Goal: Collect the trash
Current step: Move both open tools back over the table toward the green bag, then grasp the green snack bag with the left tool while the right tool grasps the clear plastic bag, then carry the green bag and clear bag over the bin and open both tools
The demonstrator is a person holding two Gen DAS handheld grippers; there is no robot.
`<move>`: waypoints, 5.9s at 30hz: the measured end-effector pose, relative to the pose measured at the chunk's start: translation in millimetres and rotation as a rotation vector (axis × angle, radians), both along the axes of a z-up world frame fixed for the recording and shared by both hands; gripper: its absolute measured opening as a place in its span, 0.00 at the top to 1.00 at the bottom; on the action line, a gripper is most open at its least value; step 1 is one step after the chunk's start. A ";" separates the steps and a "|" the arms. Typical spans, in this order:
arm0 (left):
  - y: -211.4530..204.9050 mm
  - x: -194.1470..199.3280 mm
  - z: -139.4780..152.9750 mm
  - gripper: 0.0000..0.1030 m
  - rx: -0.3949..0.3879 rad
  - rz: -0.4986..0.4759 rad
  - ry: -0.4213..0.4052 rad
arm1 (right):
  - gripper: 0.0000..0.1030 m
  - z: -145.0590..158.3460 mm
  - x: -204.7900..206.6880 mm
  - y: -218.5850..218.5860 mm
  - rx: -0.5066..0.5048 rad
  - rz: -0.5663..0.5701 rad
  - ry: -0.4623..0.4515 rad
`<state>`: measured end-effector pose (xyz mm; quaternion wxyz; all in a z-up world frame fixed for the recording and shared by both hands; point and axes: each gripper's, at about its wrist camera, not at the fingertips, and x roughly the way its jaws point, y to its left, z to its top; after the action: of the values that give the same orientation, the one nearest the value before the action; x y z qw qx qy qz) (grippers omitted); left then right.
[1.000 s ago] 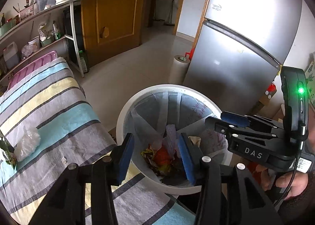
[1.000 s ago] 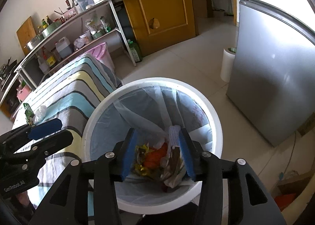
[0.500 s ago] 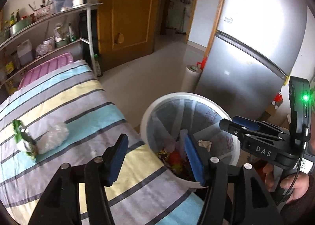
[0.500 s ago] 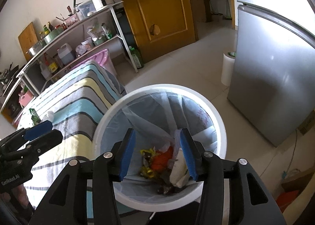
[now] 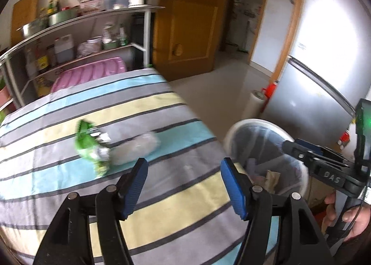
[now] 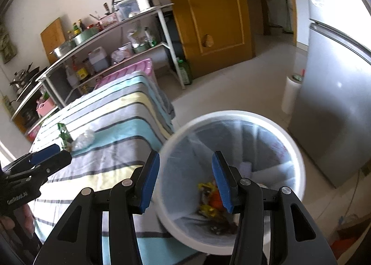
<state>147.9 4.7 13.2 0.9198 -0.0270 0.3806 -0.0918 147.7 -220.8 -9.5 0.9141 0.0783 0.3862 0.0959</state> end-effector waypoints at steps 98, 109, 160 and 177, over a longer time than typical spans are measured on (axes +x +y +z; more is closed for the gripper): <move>131.4 3.5 -34.1 0.68 -0.015 0.200 0.074 | 0.74 -26.4 49.9 193.2 -0.115 0.569 0.024; 88.5 -10.1 -10.6 0.68 -0.001 0.120 0.012 | 0.74 1.5 24.6 144.0 -0.030 0.446 -0.029; -171.6 20.6 -35.6 0.67 0.045 -0.333 0.106 | 0.74 -41.6 -1.7 -92.6 -0.103 -0.062 0.118; -160.5 13.8 -28.9 0.40 0.047 -0.292 0.073 | 0.52 -28.3 -14.2 -89.8 -0.125 -0.118 0.067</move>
<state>161.6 -155.8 -15.8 0.8826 0.0472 0.4155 -0.2147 133.5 -310.6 -37.8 0.9078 0.0469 0.4165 0.0150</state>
